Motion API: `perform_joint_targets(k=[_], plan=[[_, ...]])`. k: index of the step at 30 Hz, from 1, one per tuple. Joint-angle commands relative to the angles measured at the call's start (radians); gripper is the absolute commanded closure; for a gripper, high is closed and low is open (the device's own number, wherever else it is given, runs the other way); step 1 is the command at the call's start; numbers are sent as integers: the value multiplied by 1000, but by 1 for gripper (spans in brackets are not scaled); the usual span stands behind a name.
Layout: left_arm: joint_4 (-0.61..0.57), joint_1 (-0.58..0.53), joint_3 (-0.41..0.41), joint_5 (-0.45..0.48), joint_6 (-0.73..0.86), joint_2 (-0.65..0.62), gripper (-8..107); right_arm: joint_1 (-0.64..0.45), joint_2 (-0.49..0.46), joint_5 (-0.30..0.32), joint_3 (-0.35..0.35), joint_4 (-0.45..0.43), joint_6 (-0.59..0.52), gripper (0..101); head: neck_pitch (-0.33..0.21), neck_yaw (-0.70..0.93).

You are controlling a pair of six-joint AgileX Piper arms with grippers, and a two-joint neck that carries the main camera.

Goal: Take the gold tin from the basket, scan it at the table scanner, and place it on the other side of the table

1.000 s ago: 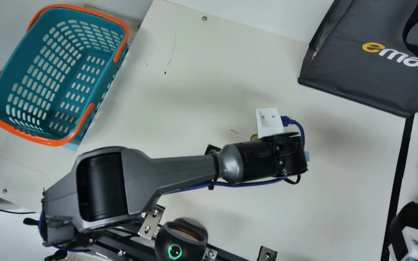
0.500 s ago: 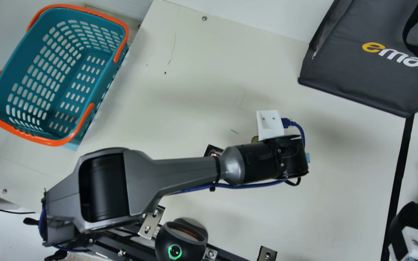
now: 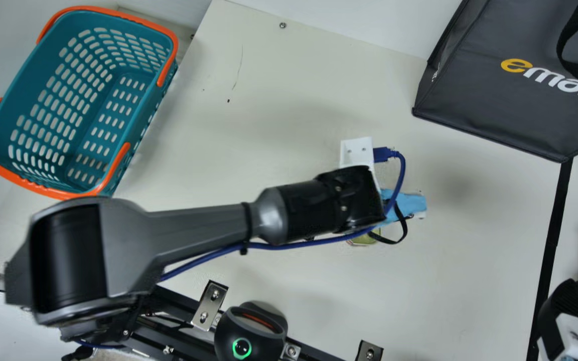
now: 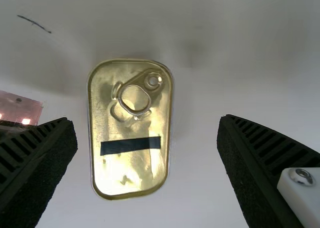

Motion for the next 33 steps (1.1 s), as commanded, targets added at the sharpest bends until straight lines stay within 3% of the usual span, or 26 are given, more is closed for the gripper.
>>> perform_joint_targets(k=[1, 7, 13, 23, 33], plan=[[-36, 13, 118, -132, 99, -97, 9, 0, 0, 0, 0, 0, 0, 6, -27, 4], [-177, 62, 313, -260, 365, -287, 9, 0, 0, 0, 0, 0, 0, 6, -27, 4], [-329, 130, 465, -279, 633, -475, 9, 0, 0, 0, 0, 0, 0, 6, -27, 4], [-397, 331, 587, -125, 930, -743, 9, 0, 0, 0, 0, 0, 0, 6, -27, 4], [-294, 559, 567, 59, 1067, -922, 9, 0, 0, 0, 0, 0, 0, 6, -27, 4]])
